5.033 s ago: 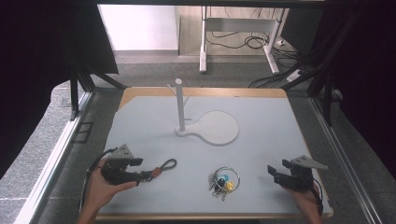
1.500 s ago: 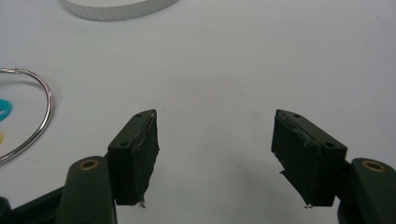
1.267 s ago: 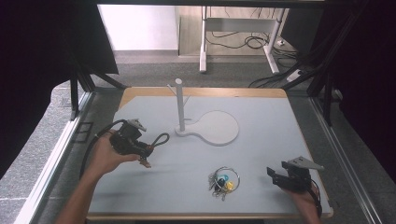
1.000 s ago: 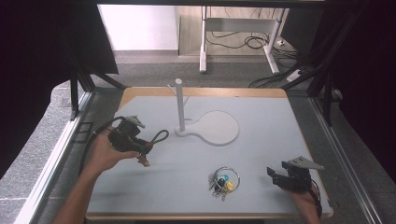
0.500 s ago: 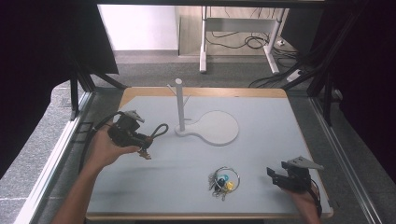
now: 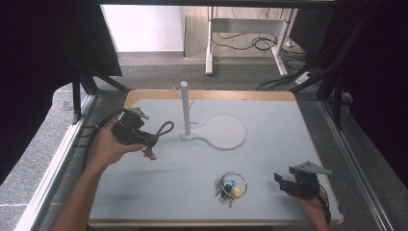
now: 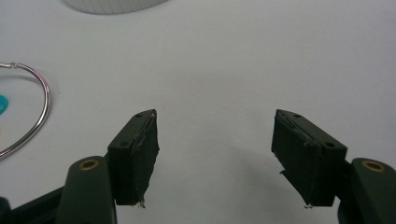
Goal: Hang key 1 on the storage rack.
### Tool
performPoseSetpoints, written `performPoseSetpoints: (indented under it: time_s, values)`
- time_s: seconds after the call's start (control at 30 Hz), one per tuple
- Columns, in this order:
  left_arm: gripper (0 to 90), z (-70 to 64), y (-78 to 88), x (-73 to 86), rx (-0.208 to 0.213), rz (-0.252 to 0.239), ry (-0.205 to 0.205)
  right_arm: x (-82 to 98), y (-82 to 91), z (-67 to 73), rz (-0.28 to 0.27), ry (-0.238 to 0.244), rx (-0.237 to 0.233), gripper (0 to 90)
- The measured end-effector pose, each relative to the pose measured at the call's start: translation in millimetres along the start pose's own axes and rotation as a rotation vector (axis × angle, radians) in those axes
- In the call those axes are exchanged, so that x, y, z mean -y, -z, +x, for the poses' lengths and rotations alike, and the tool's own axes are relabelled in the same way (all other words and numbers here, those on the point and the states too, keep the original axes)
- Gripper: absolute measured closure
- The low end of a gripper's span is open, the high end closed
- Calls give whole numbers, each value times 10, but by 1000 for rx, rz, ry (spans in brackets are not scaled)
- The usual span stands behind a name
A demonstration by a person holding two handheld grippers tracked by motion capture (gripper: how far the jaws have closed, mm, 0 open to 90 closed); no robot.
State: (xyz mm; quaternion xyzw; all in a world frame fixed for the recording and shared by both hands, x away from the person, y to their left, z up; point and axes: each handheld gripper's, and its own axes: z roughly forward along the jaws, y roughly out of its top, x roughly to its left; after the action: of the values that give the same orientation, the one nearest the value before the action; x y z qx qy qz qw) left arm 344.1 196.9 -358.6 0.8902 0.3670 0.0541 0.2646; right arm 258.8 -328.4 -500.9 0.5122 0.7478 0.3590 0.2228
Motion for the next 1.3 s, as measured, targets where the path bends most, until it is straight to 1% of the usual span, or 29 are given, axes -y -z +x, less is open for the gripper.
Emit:
performPoseSetpoints:
  time_s: [0.2,0.3,0.63,0.8,0.97,1.17,1.27,1.3]
  values:
    - [665,24,6,-45,-2,5,2,2,7,-11,-3,-5,2,319]
    - [665,32,17,-70,-5,6,-5,2,8,-12,-2,-6,2,319]
    - [665,76,15,-135,-11,3,9,3,-9,4,4,1,-1,320]
    - [665,104,19,-203,-23,-2,16,5,-8,-5,2,-1,0,320]
    - [665,132,17,-249,-20,-6,23,4,-6,-6,3,-2,-2,322]
    - [665,202,27,-301,-15,-11,34,2,-8,-2,5,-2,-2,322]
    - [665,239,45,-325,-9,-17,36,-1,0,-9,-4,-2,5,331]
    - [665,248,50,-333,-6,-19,44,-4,7,-11,-10,0,6,333]
